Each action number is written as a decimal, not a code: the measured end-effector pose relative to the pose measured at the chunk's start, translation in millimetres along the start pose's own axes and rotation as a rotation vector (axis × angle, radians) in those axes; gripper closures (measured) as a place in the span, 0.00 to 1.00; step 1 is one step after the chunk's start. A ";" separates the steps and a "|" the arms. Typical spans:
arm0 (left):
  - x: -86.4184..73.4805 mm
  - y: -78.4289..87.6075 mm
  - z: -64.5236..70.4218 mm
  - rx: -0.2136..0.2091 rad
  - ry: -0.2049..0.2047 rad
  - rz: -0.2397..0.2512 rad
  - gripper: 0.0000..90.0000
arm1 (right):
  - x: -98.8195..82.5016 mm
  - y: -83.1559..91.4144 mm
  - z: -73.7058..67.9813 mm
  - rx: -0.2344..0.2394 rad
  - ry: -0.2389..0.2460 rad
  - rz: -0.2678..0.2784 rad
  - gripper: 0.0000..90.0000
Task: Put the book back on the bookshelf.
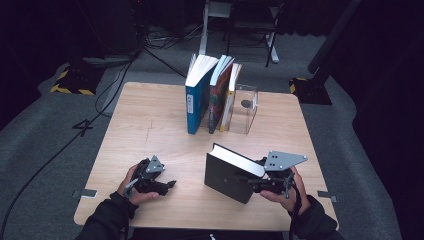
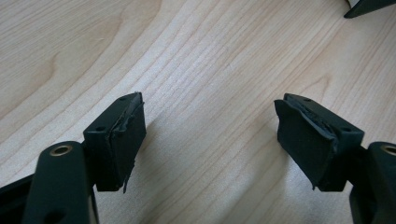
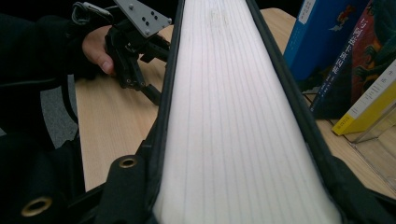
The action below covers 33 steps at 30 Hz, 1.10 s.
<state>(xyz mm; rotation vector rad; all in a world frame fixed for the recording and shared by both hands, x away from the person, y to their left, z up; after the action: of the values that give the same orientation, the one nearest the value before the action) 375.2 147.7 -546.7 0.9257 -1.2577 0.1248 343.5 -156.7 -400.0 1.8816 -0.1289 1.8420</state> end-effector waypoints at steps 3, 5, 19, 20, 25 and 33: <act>-0.4 0.0 -0.7 -0.009 -0.007 0.004 0.26 | 1.0 1.5 2.5 -0.003 -0.008 -0.001 0.58; -0.2 -0.5 -0.9 -0.009 -0.006 0.005 0.25 | 1.9 3.6 4.4 -0.009 -0.008 -0.003 0.59; -0.1 -1.0 -0.7 -0.010 -0.003 0.005 0.25 | 10.3 26.2 32.2 -0.124 -0.025 -0.020 0.59; -0.1 -1.0 -0.7 -0.010 -0.003 0.005 0.25 | 11.3 27.5 35.8 -0.137 -0.019 -0.023 0.59; -0.1 -1.0 -0.7 -0.010 -0.003 0.005 0.25 | 13.9 31.8 46.9 -0.181 -0.018 -0.029 0.59; -0.1 -0.9 -0.8 -0.011 -0.004 0.004 0.25 | 17.6 25.9 66.0 -0.265 -0.020 -0.038 0.59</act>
<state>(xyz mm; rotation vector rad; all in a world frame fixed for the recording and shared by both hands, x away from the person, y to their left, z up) 376.3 147.6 -547.3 0.9142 -1.2635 0.1193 394.6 -201.4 -373.2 1.7067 -0.3252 1.6889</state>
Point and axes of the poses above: each handheld gripper's, and its own axes: y roughly backward along the jaws, x roughly out of its top, z roughly to its right, the point moved 6 cm from there along -y, roughly forward along the jaws, and after that the axes turned 14 degrees about z, right-handed, at the moved point
